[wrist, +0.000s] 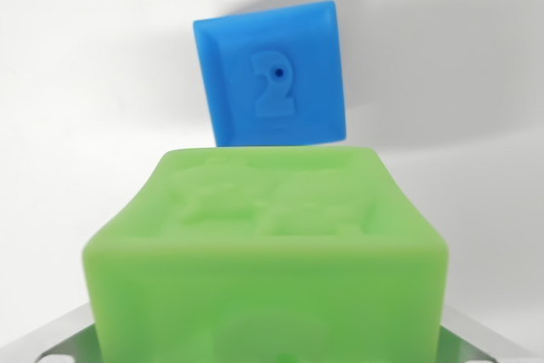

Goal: Stack cube

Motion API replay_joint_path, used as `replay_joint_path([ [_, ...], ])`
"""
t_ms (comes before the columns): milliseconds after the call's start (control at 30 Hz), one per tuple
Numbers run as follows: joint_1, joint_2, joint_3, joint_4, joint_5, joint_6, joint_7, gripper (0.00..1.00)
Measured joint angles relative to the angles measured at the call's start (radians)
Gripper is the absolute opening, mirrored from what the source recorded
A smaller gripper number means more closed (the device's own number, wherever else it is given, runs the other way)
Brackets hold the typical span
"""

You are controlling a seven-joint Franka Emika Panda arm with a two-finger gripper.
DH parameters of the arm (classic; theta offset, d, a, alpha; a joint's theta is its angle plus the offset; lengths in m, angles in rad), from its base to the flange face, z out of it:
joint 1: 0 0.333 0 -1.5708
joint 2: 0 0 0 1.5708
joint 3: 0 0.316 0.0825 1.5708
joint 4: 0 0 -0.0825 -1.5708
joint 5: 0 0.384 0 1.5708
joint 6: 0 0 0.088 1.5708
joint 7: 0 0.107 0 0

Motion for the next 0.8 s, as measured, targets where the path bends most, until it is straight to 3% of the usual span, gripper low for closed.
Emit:
replay_joint_path([
  [800, -0.016, 0.034, 0.000, 0.149, 0.000, -0.115, -0.221, 0.00],
])
